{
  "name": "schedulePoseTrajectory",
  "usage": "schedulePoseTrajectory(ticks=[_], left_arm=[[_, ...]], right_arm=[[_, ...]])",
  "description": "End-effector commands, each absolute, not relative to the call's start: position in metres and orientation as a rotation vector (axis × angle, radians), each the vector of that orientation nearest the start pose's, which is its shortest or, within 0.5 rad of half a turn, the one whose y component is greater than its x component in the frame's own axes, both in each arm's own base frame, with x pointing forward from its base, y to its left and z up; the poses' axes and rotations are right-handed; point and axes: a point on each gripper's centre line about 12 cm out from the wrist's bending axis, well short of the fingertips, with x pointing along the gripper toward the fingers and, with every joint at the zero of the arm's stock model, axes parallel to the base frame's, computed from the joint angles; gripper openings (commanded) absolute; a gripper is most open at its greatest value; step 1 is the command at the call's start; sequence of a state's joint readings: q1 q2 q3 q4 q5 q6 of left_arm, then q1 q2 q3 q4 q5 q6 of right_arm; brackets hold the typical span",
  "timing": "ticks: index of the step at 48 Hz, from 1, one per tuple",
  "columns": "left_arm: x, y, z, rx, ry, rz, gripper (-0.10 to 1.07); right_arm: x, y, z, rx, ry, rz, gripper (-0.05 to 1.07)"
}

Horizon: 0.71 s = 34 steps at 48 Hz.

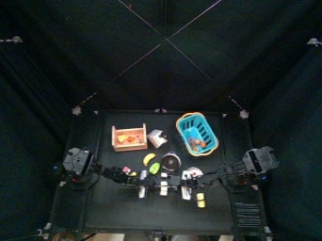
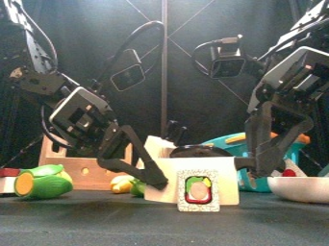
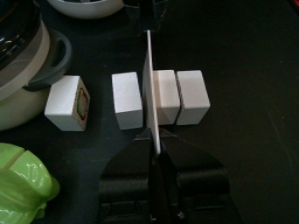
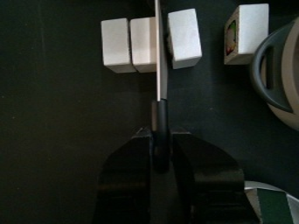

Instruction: Cut sushi piece

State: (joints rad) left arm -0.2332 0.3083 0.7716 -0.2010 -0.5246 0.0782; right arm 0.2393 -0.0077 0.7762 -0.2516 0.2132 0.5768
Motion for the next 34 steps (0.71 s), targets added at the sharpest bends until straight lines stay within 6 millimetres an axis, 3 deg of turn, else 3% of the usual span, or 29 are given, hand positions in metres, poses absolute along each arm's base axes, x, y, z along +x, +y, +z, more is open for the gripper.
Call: schedulePoseTrajectory(ticks=[1,16,34], left_arm=[[0.386,-0.086,0.074,-0.012,0.542,-0.111,0.43],[0.382,-0.104,0.076,-0.028,0.546,-0.134,0.43],[0.384,-0.102,0.091,-0.036,0.508,-0.129,0.43]], right_arm=[[0.338,0.081,0.126,0.171,0.962,0.024,0.48],[0.341,0.093,0.132,0.162,0.947,0.055,0.48],[0.343,0.093,0.136,0.147,0.954,0.051,0.48]])
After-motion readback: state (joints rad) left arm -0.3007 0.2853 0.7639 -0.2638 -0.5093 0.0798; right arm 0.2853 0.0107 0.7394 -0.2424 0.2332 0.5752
